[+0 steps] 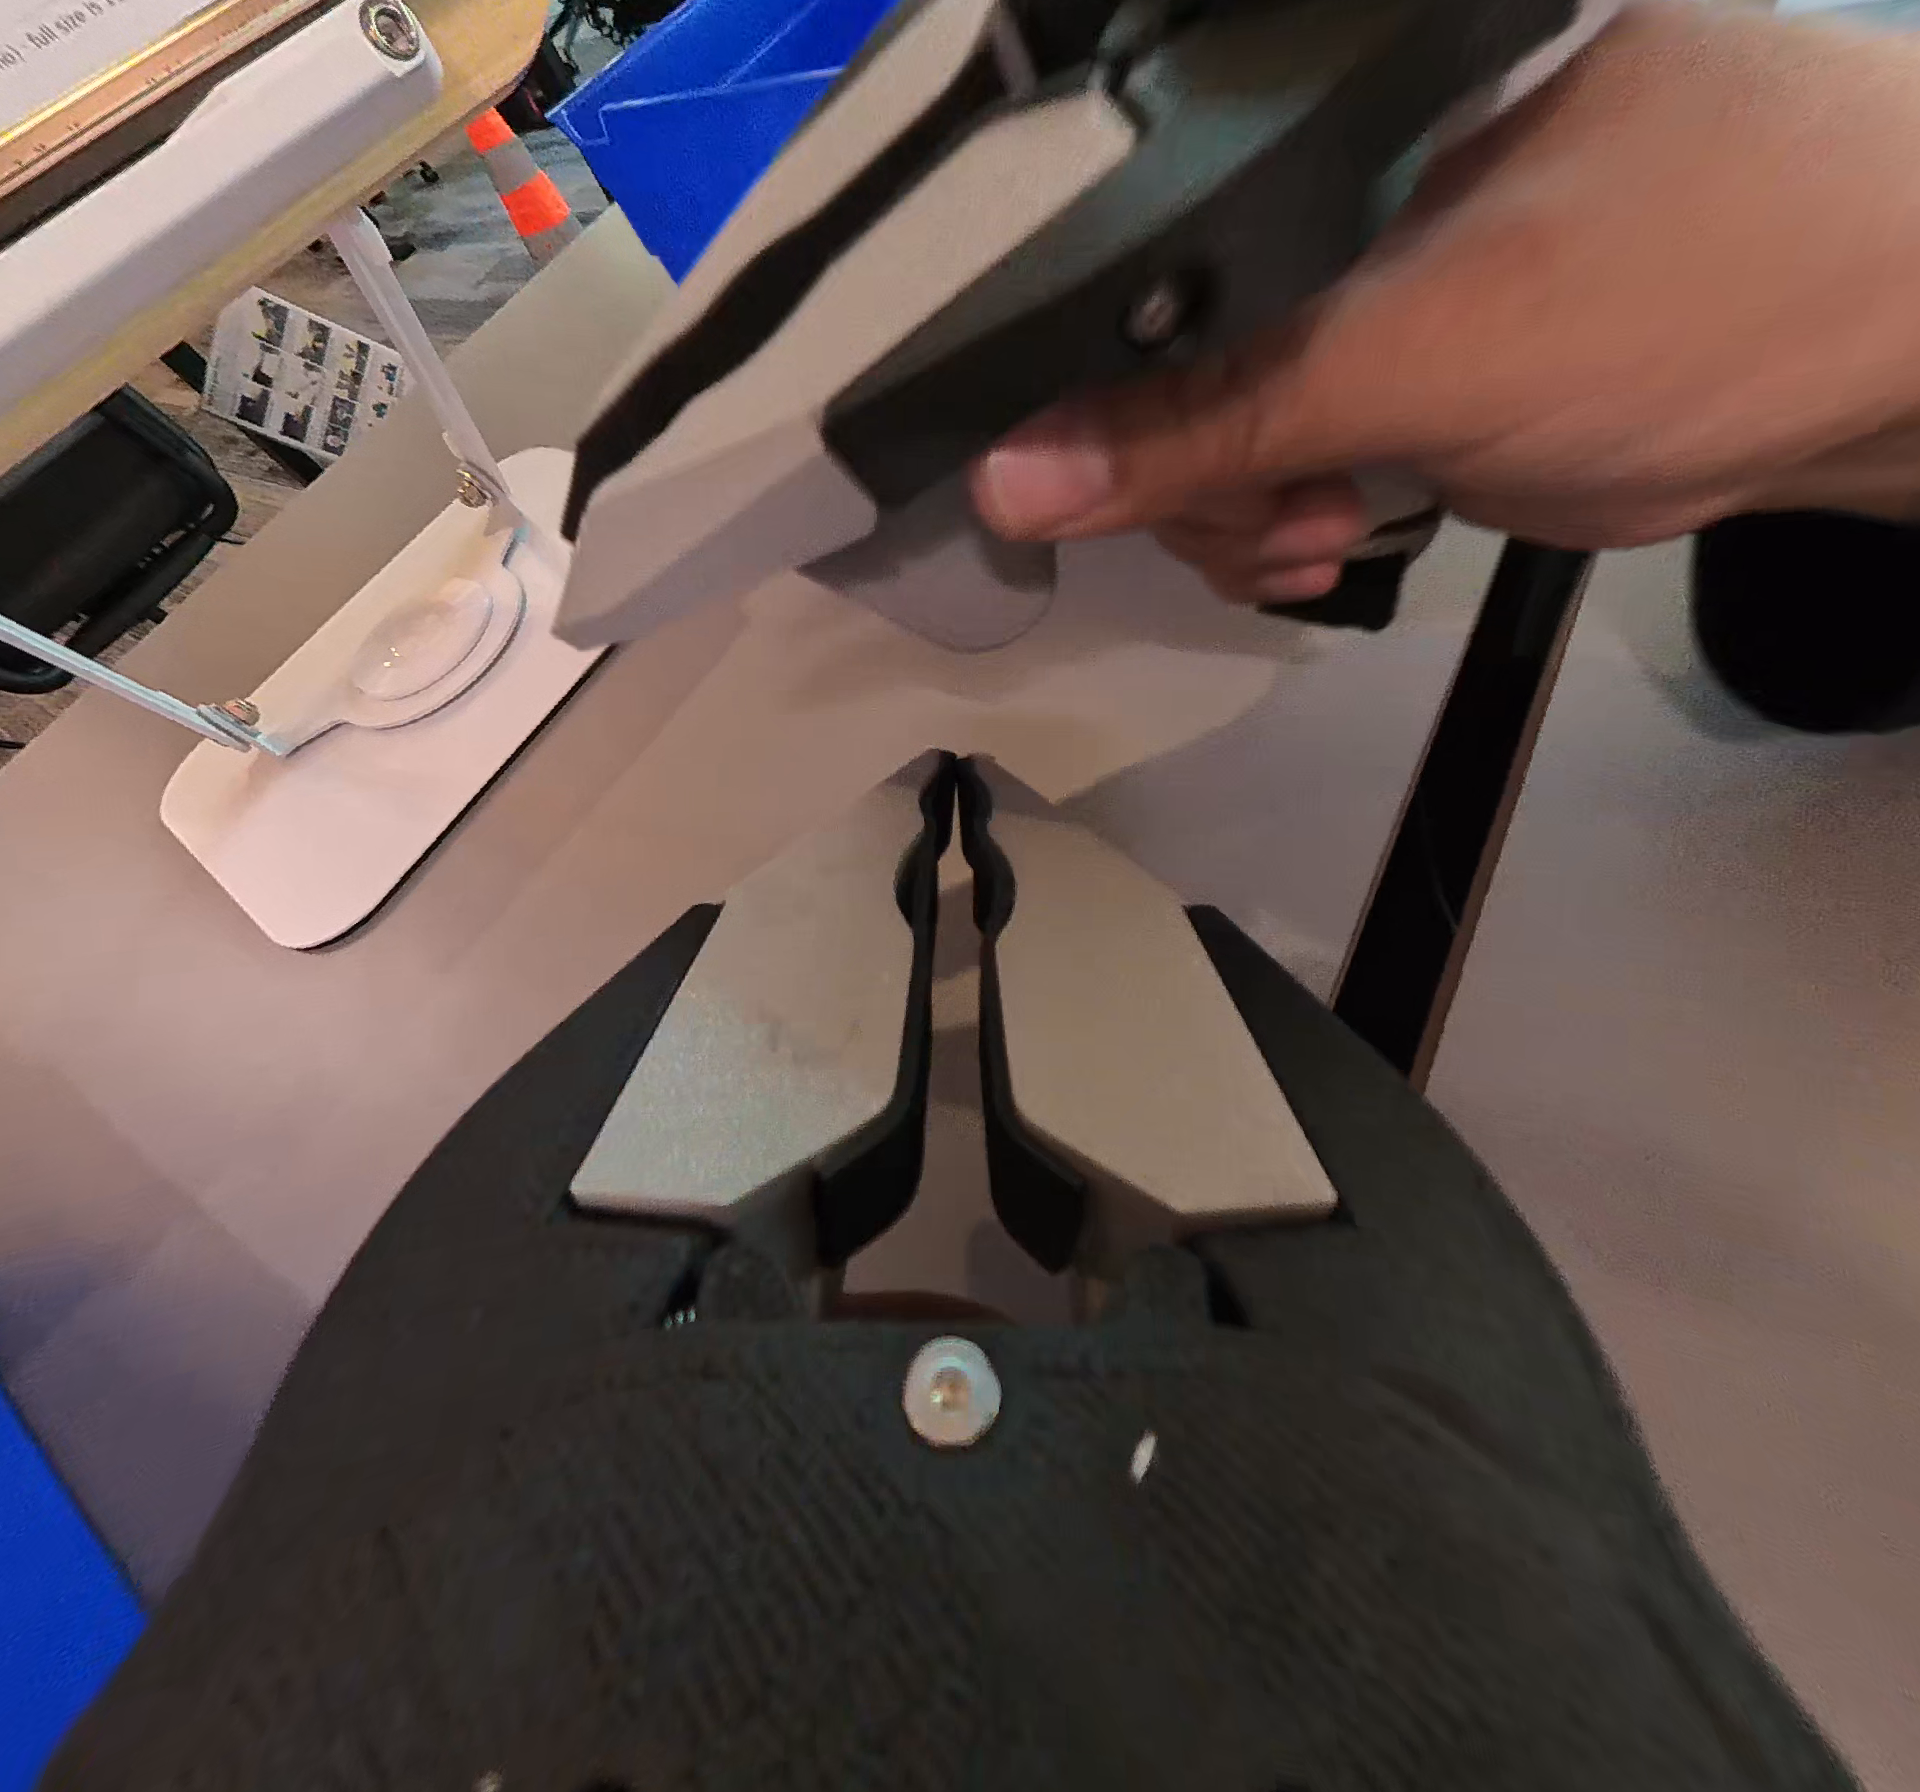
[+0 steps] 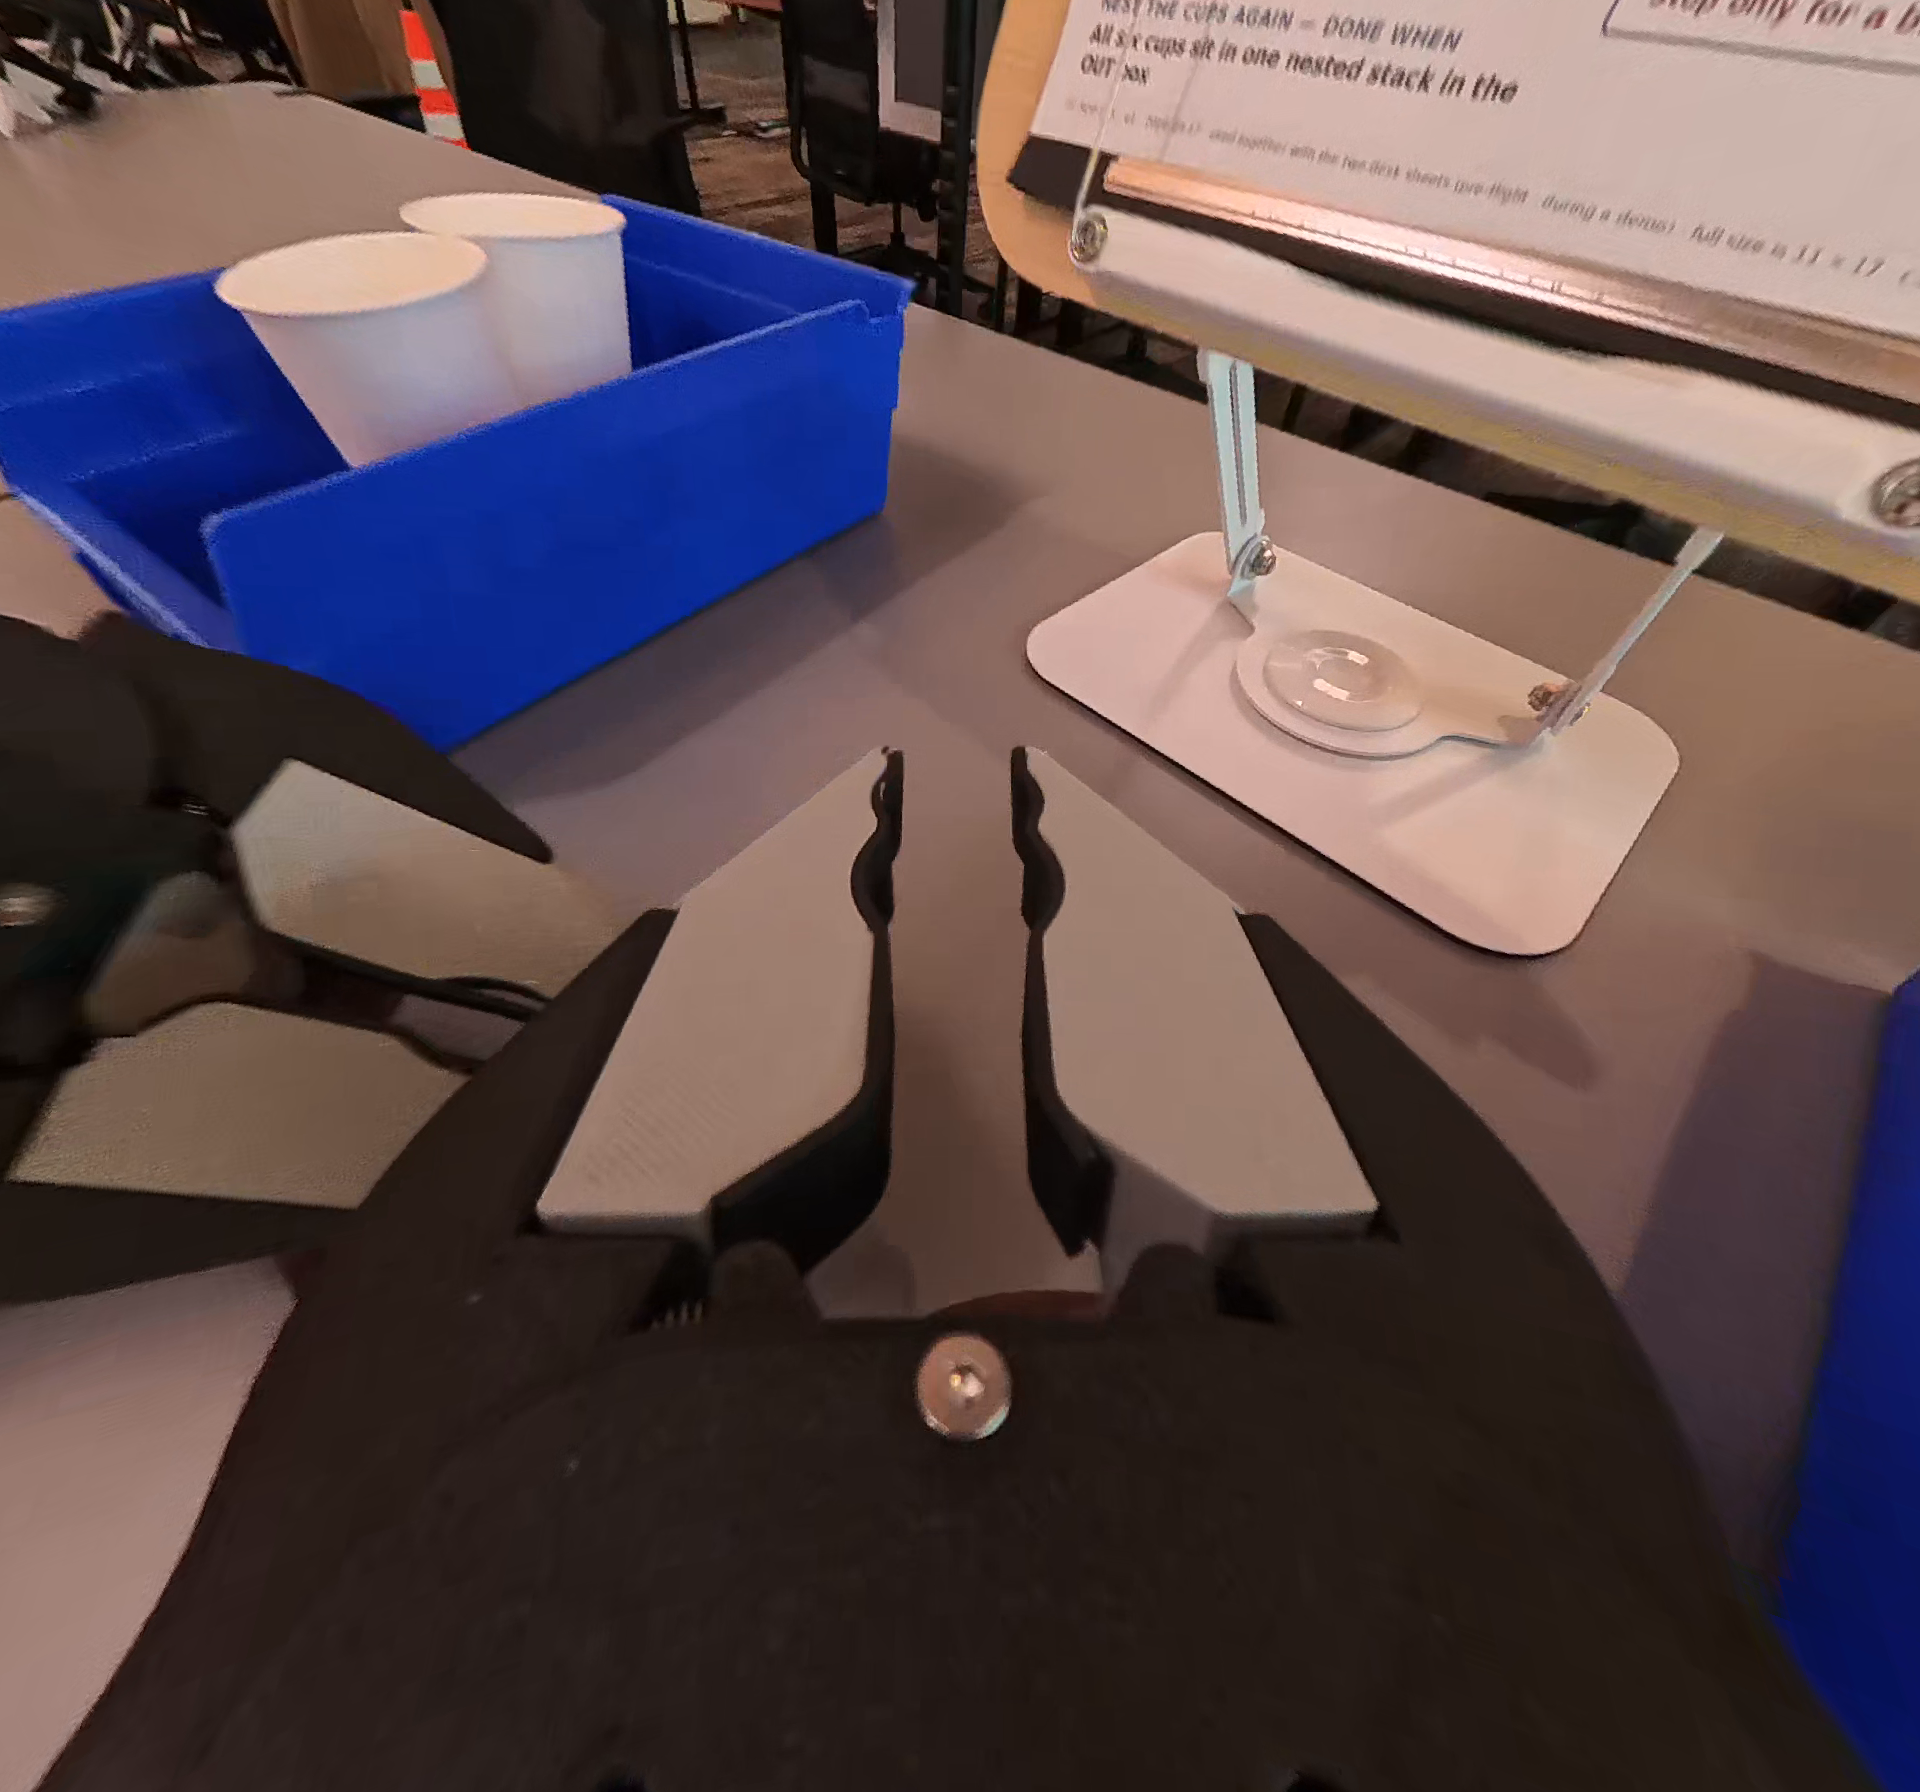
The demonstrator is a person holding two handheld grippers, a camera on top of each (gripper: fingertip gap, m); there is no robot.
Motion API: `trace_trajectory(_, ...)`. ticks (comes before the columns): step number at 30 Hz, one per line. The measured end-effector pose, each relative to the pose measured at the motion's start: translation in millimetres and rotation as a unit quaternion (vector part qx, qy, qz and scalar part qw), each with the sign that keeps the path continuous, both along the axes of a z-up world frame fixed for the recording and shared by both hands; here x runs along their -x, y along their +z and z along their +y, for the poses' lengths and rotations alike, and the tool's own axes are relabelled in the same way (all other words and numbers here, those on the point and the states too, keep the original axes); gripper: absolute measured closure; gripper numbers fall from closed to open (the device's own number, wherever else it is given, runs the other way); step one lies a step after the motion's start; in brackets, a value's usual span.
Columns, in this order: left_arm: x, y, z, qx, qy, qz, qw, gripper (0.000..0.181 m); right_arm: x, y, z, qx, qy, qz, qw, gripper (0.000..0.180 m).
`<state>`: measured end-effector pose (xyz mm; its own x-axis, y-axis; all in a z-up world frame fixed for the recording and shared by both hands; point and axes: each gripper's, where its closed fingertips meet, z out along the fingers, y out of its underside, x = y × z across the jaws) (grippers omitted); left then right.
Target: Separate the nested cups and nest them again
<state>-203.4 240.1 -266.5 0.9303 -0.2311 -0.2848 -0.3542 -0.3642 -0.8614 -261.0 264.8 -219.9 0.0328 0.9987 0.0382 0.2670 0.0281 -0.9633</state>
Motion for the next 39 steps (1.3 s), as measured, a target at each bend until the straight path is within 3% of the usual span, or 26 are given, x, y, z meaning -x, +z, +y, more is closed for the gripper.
trace_trajectory(6,-1.3,-4.3,1.9,0.002,-0.003,-0.001,1.000,0.181,6.9,-26.9,14.3,0.018,0.001,-0.019,1.000,0.159)
trace_trajectory(18,-1.7,-16.3,0.5,0.020,0.009,-0.014,1.000,0.181,-3.0,-23.8,23.5,-0.009,-0.021,-0.001,1.000,0.160)
trace_trajectory(27,22.4,43.8,-39.7,-0.009,0.050,-0.039,0.998,0.181,2.0,-29.4,18.5,-0.028,-0.016,-0.010,0.999,0.160)
trace_trajectory(34,122.7,119.4,-104.6,-0.015,0.186,-0.027,0.982,0.181,1.6,-25.6,16.7,-0.011,-0.008,-0.003,1.000,0.160)
trace_trajectory(39,212.8,116.4,-148.8,0.057,0.295,-0.016,0.954,0.177,1.8,-24.7,15.3,-0.013,-0.006,-0.002,1.000,0.160)
